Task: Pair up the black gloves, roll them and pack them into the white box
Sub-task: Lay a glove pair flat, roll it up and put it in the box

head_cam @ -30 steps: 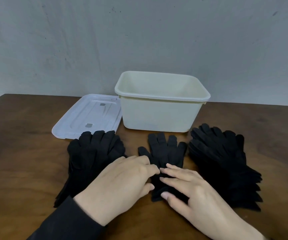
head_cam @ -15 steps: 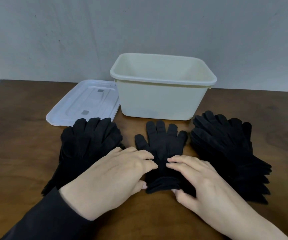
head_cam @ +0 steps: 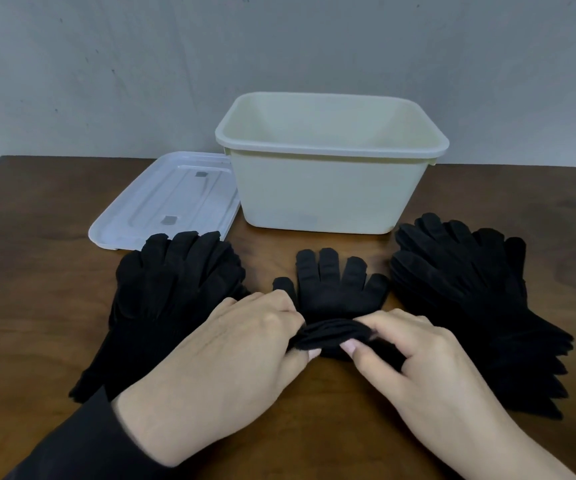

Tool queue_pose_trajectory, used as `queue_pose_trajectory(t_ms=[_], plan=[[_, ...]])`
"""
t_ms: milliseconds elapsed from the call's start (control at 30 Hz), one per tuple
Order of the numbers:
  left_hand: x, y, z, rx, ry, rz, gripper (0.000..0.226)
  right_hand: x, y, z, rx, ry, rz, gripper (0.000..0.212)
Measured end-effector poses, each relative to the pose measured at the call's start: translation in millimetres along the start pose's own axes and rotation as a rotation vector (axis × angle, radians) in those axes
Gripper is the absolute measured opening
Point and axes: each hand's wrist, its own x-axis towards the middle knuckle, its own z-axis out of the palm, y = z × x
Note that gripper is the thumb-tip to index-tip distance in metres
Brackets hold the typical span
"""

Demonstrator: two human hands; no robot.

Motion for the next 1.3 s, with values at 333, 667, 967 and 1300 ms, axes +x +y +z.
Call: queue_pose_trajectory(t_ms=[333,667,967,1300], plan=[[8.5,0.6,11.4,0.008,0.097,-0.115,0.030,8.3,-0.3,6.7,-0.062,0.060,0.096,0.044],[11.6,-1.8,10.8,-0.024,0.195,-0.020,0.040,8.4,7.3,16.2,-0.374,0.222,-0.202,0.027],[6.5,-5.2,21.8,0.062,0.009,0.099,0.055,2.2,9.5,6.1,-0.343,-0.035,-0.103,0.053],[-0.4,2.5,2.2,-0.133,0.116,-0.015,0.049,1.2,4.6,-5.3,-0.113,-0.043,0.006,0.038]])
